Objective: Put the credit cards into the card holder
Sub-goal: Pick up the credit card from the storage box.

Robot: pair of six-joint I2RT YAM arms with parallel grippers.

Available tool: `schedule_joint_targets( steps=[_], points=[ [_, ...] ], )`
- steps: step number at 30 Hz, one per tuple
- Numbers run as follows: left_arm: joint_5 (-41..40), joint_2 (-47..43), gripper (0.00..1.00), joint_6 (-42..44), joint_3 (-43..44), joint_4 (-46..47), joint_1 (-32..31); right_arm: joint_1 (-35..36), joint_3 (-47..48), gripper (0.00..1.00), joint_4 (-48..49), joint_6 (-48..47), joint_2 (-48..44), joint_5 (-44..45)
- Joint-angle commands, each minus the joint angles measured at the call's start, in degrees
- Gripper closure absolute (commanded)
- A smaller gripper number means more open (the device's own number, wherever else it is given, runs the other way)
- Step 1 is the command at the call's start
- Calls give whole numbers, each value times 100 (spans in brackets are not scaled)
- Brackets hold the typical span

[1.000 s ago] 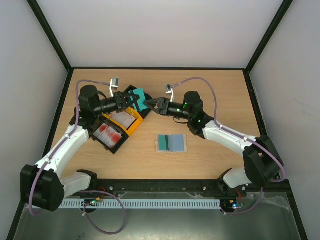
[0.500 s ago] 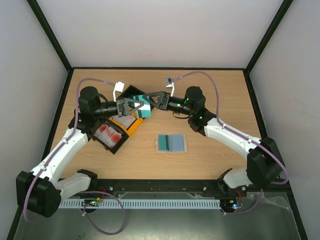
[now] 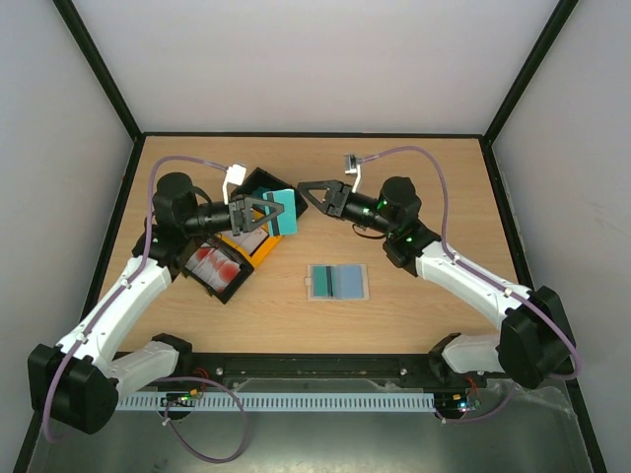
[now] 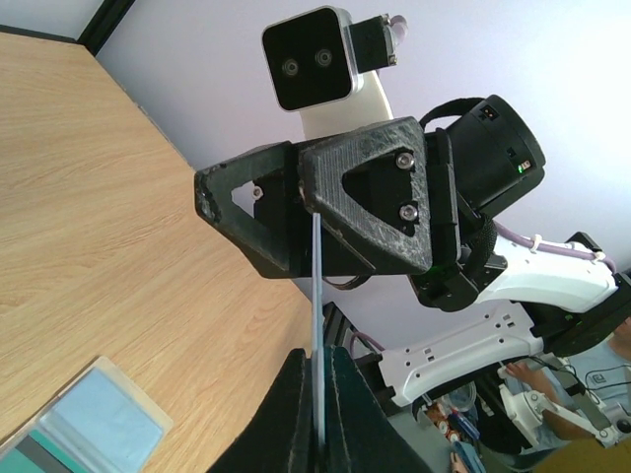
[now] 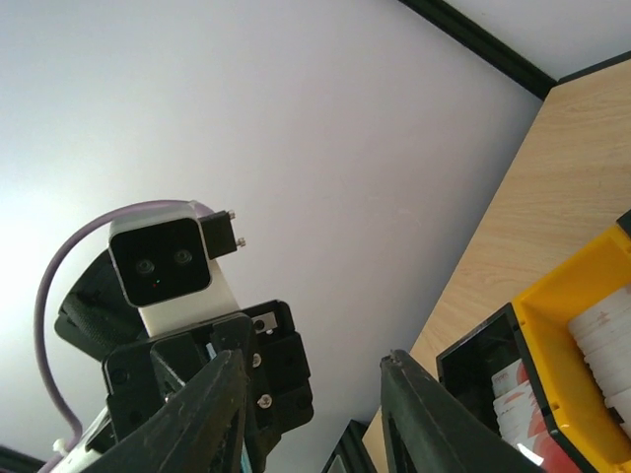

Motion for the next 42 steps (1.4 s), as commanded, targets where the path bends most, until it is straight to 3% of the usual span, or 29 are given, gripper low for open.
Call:
schedule_joint_targets(
  steps=[1,7,14,18,25,33,38,42],
  points=[
    [34,-60,97,94,163,34,-16,-10,-75,60,407,-70,-76,-429],
    [23,-20,97,42,160,46,-21,-10,-98,54,434,-177,-136,-583],
    [91,-33,97,38,144,47,-28,-10,-19,74,283,-172,51,-566],
    [158,-51,97,40,146,71,-27,-10,17,76,253,-177,161,-587],
    [169,-43,97,55,150,82,-39,-8,14,69,302,-205,184,-630],
    [-349,20,97,419,310,-534,-35,-2,-116,50,450,-229,-71,-370],
    [-247,25,97,444,265,-459,-34,7,49,51,307,-274,108,-579],
    [-204,16,97,442,247,-429,-38,49,120,59,311,-260,266,-665]
  ],
)
